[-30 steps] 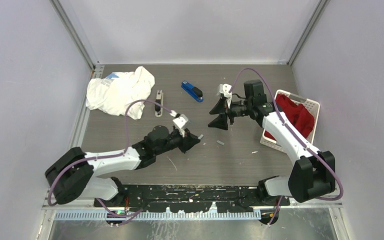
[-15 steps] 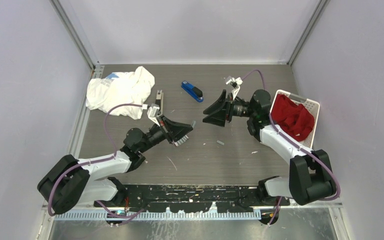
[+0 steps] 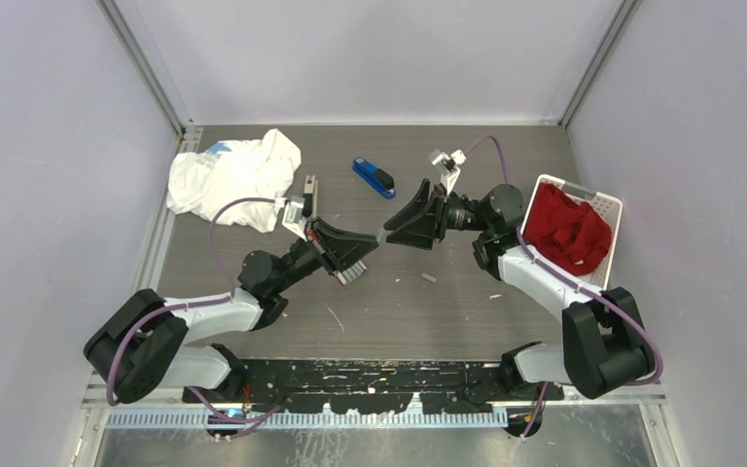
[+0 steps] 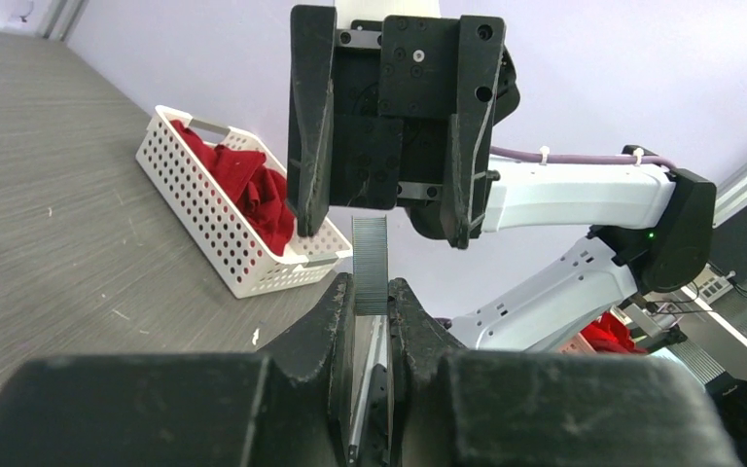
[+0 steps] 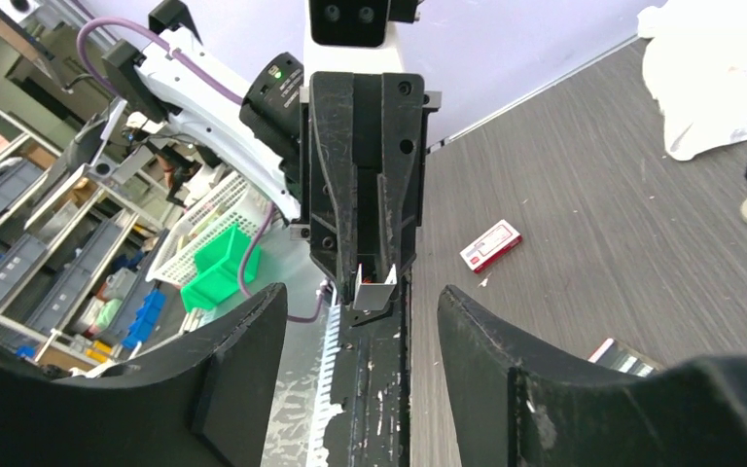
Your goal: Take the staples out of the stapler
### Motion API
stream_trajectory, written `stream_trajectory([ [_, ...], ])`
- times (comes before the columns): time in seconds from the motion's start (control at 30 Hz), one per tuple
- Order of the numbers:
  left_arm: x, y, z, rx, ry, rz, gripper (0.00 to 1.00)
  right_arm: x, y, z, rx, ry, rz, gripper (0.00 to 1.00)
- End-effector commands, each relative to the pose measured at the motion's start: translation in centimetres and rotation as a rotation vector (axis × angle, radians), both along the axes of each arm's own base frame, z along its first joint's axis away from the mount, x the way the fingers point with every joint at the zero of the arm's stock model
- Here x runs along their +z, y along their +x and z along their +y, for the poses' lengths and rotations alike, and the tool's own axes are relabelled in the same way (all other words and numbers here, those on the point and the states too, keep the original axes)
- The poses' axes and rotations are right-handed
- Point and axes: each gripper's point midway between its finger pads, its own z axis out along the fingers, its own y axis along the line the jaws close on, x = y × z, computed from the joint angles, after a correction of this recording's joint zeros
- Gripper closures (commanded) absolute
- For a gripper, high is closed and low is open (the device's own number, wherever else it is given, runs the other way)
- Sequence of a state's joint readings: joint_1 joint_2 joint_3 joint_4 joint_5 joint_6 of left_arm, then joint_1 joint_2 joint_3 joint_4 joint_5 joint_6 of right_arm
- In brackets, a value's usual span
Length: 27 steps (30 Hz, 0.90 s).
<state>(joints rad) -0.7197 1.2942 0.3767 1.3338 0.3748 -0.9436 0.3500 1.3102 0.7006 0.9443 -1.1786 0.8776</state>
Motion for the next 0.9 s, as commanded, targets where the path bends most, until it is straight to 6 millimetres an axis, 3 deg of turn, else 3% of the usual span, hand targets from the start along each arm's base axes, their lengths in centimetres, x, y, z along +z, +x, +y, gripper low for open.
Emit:
stream_trajectory([
  [0.0, 4.2, -0.8, 0.5, -0.016, -0.098, -0.113, 0.97, 1.3, -1.1, 0.8, 0.031, 0.037, -0.045, 0.38],
  [0.2, 4.3, -0.9, 0.3, -0.024, -0.099, -0.114, 0.97, 1.0, -1.4, 1.3, 0.039, 0.040, -0.038, 0.49],
  [0.87, 3.4, -1.2, 0.1, -0.040, -0.076, -0.107, 0.97, 2.3, -1.4, 0.7, 0.014, 0.066, -0.077, 0.63],
])
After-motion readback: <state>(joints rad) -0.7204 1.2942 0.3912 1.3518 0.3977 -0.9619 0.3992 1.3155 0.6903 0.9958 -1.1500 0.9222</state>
